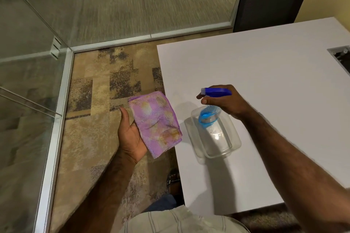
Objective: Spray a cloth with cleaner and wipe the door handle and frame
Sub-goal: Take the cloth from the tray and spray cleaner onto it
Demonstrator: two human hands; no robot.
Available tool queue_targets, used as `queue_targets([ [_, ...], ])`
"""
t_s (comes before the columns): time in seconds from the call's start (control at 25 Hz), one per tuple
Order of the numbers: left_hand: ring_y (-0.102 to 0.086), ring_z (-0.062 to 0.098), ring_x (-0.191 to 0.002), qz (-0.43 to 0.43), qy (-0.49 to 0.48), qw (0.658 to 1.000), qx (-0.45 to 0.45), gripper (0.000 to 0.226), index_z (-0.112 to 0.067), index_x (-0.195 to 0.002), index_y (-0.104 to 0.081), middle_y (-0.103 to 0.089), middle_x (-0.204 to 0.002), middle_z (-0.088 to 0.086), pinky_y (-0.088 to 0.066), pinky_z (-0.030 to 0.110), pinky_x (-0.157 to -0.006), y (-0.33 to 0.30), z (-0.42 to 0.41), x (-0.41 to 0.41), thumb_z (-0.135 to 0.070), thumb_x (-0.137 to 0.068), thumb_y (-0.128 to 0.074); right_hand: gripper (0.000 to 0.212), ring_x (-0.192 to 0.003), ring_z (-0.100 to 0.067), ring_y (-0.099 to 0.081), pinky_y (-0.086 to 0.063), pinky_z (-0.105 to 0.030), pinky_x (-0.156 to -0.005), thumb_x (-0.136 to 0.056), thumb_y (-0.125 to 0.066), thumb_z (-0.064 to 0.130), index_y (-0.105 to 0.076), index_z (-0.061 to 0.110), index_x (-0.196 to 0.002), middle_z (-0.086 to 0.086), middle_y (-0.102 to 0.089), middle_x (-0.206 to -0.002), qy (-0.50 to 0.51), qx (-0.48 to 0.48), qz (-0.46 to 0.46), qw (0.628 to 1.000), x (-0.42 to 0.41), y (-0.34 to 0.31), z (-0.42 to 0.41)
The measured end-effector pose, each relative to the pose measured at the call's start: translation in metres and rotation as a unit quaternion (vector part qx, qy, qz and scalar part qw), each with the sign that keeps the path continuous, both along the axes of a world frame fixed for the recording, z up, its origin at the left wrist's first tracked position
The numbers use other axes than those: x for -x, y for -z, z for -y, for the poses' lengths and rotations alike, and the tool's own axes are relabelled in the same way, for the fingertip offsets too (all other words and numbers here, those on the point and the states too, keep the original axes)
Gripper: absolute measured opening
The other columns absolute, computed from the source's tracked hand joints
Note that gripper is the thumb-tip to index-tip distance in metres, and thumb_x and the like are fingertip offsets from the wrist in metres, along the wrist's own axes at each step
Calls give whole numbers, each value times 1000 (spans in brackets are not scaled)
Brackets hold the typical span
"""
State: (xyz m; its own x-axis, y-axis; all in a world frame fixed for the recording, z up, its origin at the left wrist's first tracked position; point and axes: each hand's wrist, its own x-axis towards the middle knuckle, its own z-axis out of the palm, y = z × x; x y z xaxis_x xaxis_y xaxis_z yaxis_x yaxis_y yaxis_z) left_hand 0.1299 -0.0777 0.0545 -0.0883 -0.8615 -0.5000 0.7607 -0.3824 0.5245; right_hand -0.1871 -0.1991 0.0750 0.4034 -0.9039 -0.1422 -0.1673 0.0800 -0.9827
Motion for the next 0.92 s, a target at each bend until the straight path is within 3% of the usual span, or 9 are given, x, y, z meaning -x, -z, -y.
queue_targets([
  [0.32,-58,44,-141,0,10,1000,-16,92,-18,-153,-58,-58,-156,19,-56,66,-102,7,5,-6,-86,-96,-31,22,-102,-14,-80,-65,-23,-81,-93,-83,6,-81,12,-114,2,-87,-104,-35,-11,-32,999,-7,14,25],
  [0.6,-60,44,-139,2,8,999,-48,93,-18,-152,-59,-60,-155,20,-55,66,-105,12,4,-4,-86,-97,-30,22,-106,-20,-79,-66,-28,-84,-90,-86,17,-83,21,-112,-11,-84,-115,-15,-18,-38,999,-8,23,29],
  [0.72,-55,46,-143,10,15,998,-57,96,-17,-158,-51,-56,-157,21,-51,68,-109,11,4,-1,-87,-96,-29,25,-109,-17,-79,-65,-24,-83,-93,-85,11,-81,22,-115,2,-86,-113,-31,-21,-37,999,-6,23,28],
  [0.92,-54,46,-143,14,19,998,-54,97,-17,-160,-47,-56,-158,21,-51,68,-109,6,1,4,-87,-96,-26,47,-121,-20,-75,-66,-27,-89,-80,-95,29,-75,34,-122,10,-82,-123,-29,-28,-46,998,-1,16,19],
])
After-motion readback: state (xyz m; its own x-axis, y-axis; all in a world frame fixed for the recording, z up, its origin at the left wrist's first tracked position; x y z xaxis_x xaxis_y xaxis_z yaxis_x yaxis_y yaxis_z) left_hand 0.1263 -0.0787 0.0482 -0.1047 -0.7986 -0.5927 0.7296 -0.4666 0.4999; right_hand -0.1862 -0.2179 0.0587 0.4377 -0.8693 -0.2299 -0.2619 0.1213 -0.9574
